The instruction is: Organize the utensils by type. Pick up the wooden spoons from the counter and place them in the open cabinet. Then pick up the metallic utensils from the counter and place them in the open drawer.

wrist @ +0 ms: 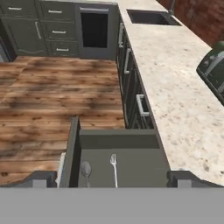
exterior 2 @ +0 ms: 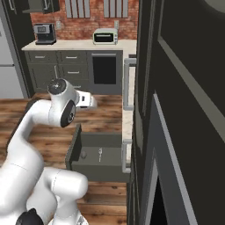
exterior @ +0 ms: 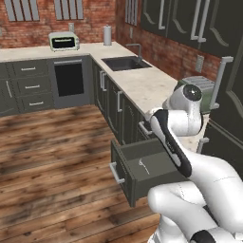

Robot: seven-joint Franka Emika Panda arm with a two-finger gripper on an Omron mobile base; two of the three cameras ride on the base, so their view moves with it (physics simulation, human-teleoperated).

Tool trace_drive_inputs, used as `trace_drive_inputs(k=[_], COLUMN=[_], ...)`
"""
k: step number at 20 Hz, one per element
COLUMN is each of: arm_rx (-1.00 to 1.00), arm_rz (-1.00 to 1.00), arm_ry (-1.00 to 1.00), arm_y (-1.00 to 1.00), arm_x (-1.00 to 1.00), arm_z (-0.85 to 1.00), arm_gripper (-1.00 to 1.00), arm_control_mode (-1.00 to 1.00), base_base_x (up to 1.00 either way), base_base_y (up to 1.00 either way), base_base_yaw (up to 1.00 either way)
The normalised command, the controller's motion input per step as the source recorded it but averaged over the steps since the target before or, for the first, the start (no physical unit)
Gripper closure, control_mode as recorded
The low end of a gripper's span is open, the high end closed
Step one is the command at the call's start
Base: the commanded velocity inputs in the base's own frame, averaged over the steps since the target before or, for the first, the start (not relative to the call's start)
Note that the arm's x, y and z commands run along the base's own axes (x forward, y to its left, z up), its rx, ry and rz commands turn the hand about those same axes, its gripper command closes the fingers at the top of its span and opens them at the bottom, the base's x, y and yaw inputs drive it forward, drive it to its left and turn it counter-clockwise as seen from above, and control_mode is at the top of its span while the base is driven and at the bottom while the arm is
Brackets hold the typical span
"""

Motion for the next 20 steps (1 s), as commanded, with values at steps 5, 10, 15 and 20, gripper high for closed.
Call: trace_drive_inputs(k=[5, 10, 15, 20], arm_rx=[0.00, -0.07, 0.00, 0.02], arm_rz=[-0.01, -0.03, -0.06, 0.00], arm_ry=[-0.22, -0.28, -0.10, 0.02], arm_y=[0.23, 0.25, 0.03, 0.00], arm_x=[-0.29, -0.47, -0.30, -0.16], arm_z=[0.83, 0.54, 0.35, 0.54], arm_gripper=[-1.00, -1.00, -1.00, -1.00], arm_control_mode=[-1.00, -1.00, -1.00, -1.00], base_base_x=[0.00, 0.00, 0.00, 0.00], base_base_y=[0.00, 0.00, 0.00, 0.00], base_base_yaw=[0.00, 0.00, 0.00, 0.00])
